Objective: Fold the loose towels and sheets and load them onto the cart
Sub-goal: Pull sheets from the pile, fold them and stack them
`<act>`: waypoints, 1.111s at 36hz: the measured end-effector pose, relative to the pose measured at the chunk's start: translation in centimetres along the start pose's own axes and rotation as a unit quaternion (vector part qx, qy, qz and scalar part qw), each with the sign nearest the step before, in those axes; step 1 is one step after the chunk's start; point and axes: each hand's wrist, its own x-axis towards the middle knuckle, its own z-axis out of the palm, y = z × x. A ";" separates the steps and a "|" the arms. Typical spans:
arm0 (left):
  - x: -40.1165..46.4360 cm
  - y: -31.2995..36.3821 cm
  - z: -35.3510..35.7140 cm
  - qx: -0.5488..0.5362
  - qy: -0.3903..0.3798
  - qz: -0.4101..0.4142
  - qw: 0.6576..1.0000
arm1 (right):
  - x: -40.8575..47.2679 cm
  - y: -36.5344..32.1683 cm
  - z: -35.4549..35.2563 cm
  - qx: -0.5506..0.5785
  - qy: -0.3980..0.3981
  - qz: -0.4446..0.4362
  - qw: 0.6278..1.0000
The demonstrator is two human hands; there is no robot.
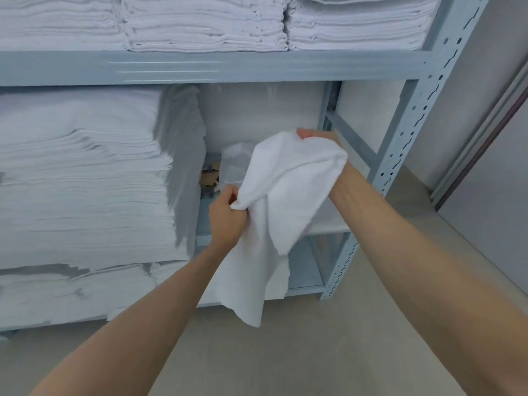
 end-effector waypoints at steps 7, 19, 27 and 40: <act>-0.1 0.4 -0.8 0.050 0.026 -0.098 0.994 | 1.3 5.3 -5.6 -0.096 0.052 0.131 0.985; -1.7 3.0 8.0 0.104 -0.044 -0.234 0.966 | -3.2 19.7 -15.1 0.037 -0.066 0.323 0.943; -2.9 3.2 12.3 0.054 -0.062 -0.328 0.941 | -6.7 24.0 -14.4 -0.089 -0.176 0.270 0.943; -1.5 4.6 10.3 0.033 -0.059 -0.349 0.935 | -4.6 27.1 -10.2 -0.377 -0.120 0.111 0.912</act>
